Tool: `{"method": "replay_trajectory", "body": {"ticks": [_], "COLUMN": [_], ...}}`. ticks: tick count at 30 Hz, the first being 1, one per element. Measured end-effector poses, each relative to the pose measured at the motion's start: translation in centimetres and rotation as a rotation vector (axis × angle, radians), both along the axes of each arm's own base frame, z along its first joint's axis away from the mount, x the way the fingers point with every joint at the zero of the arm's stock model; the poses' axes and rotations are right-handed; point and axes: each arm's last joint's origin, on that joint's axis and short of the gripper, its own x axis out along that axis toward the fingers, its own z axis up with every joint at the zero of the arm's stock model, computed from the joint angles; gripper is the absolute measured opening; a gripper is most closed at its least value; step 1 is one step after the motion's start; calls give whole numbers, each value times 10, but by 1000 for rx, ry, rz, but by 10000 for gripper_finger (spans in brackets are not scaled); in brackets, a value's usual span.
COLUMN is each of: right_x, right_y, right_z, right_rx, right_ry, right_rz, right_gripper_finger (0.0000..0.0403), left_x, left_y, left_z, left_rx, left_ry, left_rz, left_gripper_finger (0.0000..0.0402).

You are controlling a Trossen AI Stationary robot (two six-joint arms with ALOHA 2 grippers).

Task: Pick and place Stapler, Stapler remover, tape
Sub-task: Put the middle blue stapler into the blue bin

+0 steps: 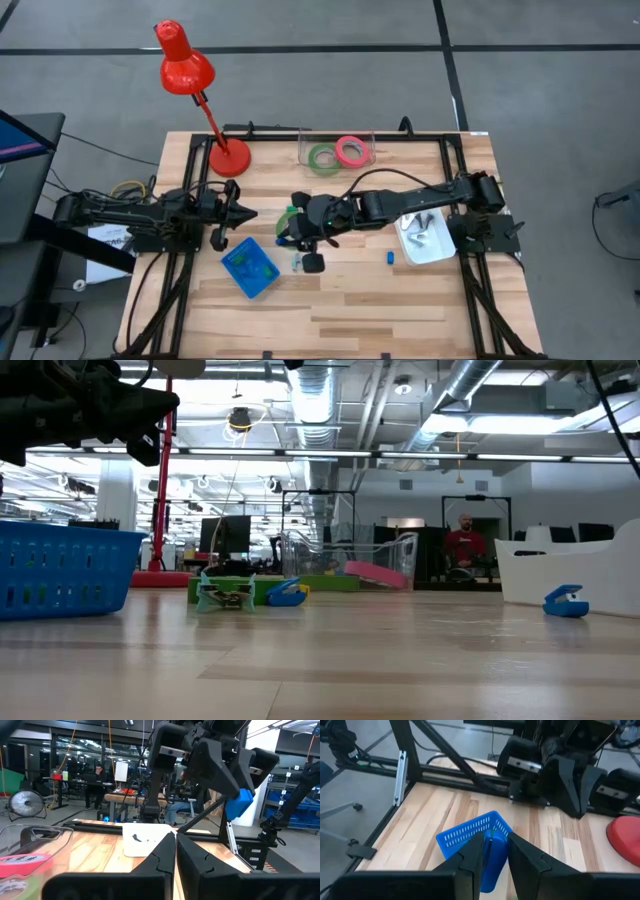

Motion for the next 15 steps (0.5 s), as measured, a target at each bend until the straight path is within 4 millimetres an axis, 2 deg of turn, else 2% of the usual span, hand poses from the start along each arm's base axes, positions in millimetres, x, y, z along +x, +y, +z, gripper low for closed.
{"method": "replay_trajectory", "body": {"ticks": [9,11,15], "right_x": [-7,-10,-25], "right_y": [-15,-18,-20], "right_z": [-4,-5,-12], "right_rx": [-12,-8,-6], "right_ry": [89,65,50], "right_rz": [-31,-37,-38], "right_gripper_finger": [74,74,74], "left_x": [0,0,0], "left_y": [0,0,0], "left_z": [0,0,0], "left_rx": [0,0,0], "left_ry": [0,0,0], "left_rz": [0,0,0], "left_gripper_finger": [8,8,8]}}
